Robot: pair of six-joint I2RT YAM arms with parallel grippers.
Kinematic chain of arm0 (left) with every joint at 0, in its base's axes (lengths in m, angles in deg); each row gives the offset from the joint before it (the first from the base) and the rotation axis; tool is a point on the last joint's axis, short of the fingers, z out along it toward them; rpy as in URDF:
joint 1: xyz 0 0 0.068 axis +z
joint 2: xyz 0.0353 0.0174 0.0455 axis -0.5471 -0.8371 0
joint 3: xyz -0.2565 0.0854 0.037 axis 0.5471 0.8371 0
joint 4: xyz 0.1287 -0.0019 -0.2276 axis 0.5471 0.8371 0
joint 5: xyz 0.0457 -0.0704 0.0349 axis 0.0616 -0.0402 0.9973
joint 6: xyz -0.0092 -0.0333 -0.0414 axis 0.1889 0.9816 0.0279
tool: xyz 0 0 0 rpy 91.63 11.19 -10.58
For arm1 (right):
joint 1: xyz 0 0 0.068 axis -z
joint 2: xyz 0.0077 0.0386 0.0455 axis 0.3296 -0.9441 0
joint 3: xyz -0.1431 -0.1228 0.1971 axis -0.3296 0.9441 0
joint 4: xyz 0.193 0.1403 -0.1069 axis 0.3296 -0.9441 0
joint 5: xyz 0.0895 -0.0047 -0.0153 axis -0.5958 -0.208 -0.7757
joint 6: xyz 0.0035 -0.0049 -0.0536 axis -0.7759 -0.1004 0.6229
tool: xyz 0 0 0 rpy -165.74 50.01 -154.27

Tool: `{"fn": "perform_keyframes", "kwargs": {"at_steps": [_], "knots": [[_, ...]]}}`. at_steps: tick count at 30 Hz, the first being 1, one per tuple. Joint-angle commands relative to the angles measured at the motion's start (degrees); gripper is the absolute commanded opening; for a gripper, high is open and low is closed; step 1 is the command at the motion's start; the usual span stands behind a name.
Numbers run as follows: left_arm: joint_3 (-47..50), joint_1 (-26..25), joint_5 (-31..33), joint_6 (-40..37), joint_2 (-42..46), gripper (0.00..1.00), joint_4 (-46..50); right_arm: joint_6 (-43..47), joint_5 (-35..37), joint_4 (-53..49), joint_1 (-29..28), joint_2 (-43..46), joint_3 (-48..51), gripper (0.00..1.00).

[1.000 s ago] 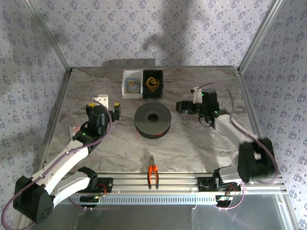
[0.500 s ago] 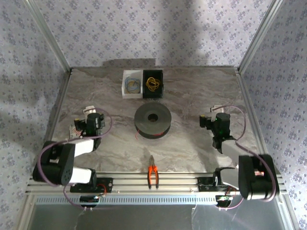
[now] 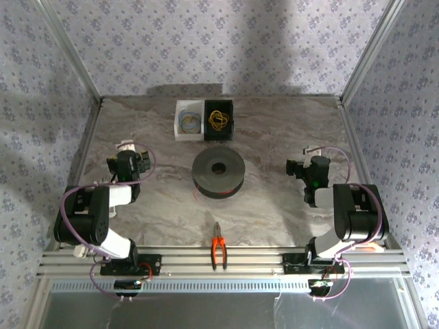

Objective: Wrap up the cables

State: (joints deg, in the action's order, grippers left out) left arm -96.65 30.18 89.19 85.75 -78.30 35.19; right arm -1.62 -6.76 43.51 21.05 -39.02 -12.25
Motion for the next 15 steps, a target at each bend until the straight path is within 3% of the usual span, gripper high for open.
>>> {"fn": "perform_keyframes", "kwargs": {"at_steps": [1,15], "knots": [[-0.24,0.44,-1.97,0.79,0.29,1.0,-1.44,-0.83,-1.4,2.42,0.29,0.17,-0.96,1.0],[-0.24,0.48,-2.05,0.73,0.3,1.0,-1.45,-0.83,-1.45,1.78,0.28,0.21,-1.22,1.0]]}}
